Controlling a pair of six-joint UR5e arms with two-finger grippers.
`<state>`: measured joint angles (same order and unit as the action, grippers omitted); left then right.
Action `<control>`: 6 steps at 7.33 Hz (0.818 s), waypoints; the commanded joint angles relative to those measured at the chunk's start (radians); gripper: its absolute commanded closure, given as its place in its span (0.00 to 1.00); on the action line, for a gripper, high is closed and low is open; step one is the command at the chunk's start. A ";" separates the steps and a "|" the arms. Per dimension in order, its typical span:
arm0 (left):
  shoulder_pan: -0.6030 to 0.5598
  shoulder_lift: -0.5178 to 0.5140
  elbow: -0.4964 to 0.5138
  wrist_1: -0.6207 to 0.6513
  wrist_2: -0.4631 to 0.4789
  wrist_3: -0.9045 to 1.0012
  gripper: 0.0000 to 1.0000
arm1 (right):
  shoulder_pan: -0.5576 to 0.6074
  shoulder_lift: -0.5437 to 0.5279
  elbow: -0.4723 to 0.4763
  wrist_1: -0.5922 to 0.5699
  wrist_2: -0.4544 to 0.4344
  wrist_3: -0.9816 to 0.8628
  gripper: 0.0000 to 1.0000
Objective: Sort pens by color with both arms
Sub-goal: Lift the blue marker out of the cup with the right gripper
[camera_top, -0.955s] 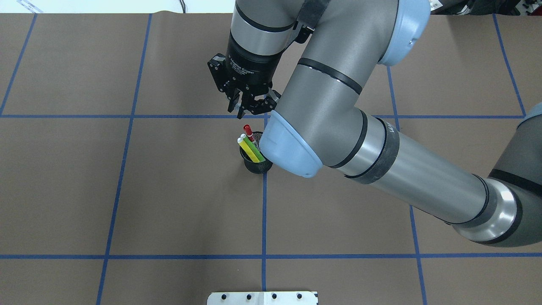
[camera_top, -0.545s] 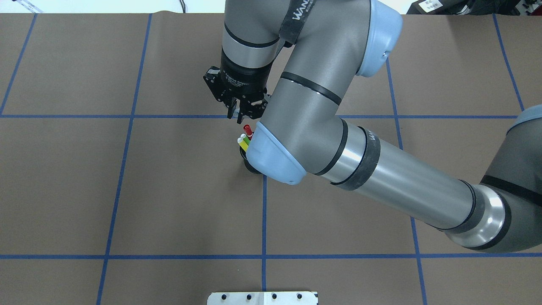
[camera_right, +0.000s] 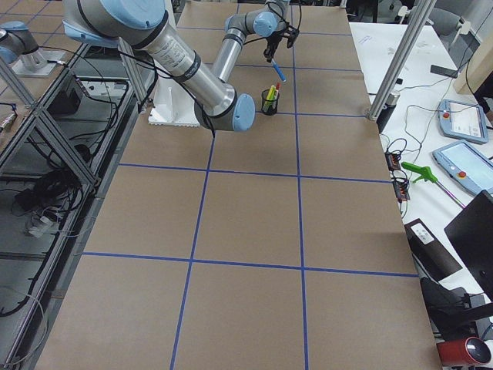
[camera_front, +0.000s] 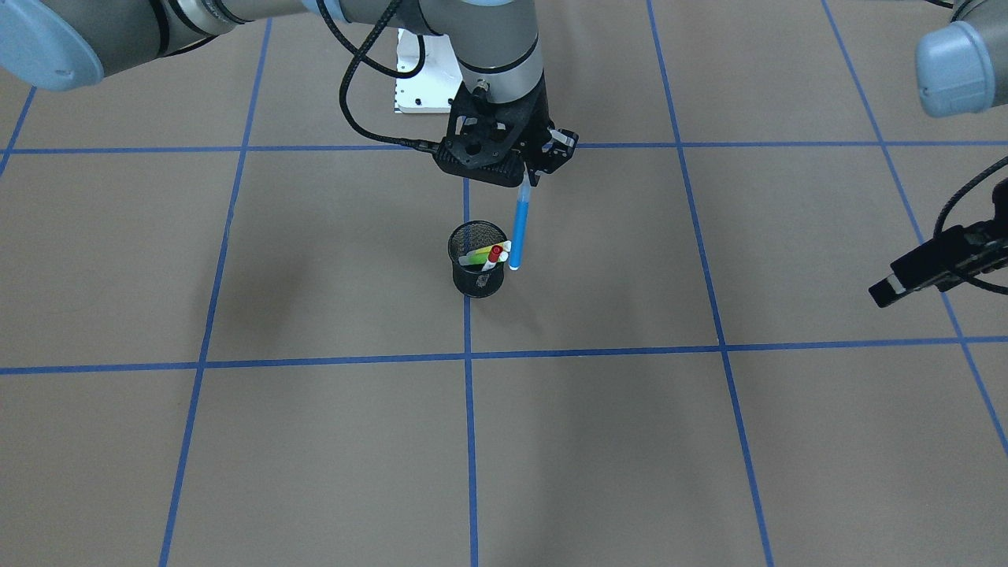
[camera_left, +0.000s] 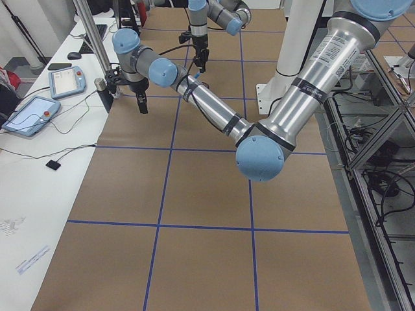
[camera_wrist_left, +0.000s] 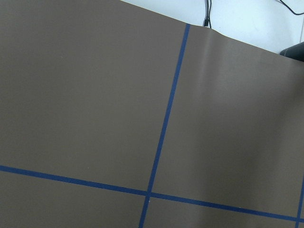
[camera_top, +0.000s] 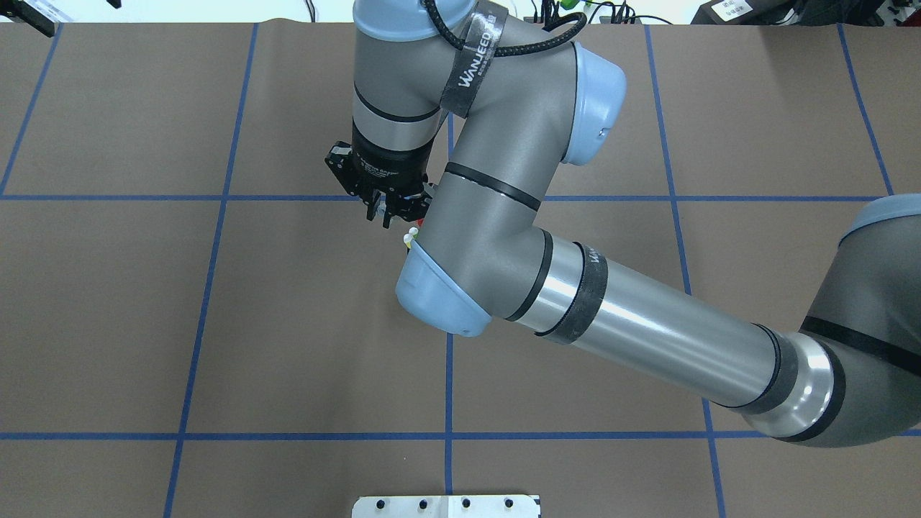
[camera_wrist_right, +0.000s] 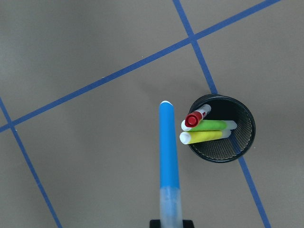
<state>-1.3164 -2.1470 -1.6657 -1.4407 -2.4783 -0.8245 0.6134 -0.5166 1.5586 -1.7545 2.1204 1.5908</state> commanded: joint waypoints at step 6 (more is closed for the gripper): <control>0.025 -0.010 0.000 -0.021 0.036 -0.025 0.00 | 0.008 -0.068 0.006 -0.018 0.010 0.009 0.79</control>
<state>-1.2927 -2.1547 -1.6672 -1.4617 -2.4429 -0.8458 0.6198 -0.5618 1.5504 -1.7496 2.1255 1.5999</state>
